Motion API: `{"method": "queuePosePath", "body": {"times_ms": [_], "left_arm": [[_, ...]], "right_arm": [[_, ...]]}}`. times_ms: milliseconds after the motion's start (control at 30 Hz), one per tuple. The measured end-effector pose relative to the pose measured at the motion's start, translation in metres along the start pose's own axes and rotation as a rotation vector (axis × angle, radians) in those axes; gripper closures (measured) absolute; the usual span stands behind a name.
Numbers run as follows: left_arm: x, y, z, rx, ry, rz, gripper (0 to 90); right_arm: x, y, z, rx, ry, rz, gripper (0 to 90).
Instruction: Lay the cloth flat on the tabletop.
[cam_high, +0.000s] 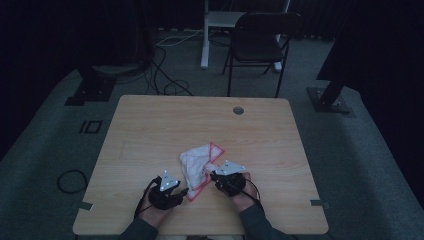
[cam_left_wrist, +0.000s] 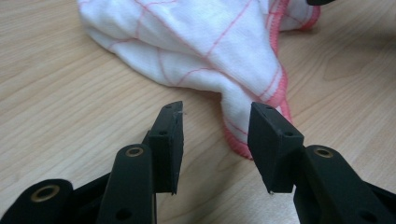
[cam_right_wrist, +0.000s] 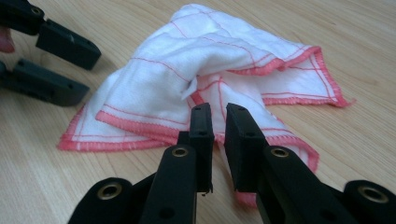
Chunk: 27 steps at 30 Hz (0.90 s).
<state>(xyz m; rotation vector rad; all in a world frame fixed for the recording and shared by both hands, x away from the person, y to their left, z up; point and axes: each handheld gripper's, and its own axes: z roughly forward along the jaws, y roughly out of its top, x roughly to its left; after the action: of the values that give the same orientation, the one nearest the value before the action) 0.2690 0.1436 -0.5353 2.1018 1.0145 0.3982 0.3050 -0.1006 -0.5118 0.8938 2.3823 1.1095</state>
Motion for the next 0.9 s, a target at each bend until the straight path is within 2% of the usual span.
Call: {"method": "queuePosePath", "body": {"times_ms": [267, 533, 600, 700, 800, 900], "left_arm": [[-0.006, 0.001, 0.006, 0.013, -0.02, 0.009, 59.2], [-0.006, 0.0, 0.009, 0.034, -0.013, 0.01, 67.0], [-0.006, 0.001, 0.009, 0.036, -0.013, 0.011, 70.0], [-0.006, 0.001, 0.009, 0.037, -0.015, 0.013, 75.7], [-0.004, 0.002, 0.009, 0.041, -0.014, 0.015, 81.4], [-0.002, 0.002, 0.008, 0.045, -0.004, 0.012, 82.4]], "right_arm": [[0.006, 0.007, 0.008, 0.005, 0.018, -0.011, 78.3], [0.007, 0.012, 0.02, 0.03, 0.041, -0.003, 74.3], [0.007, 0.012, 0.023, 0.044, 0.047, 0.006, 75.8], [0.005, 0.012, 0.028, 0.061, 0.064, 0.018, 90.0], [0.003, 0.013, 0.025, 0.06, 0.044, 0.016, 90.0], [0.0, 0.012, 0.023, 0.052, 0.036, 0.022, 90.0]]}}
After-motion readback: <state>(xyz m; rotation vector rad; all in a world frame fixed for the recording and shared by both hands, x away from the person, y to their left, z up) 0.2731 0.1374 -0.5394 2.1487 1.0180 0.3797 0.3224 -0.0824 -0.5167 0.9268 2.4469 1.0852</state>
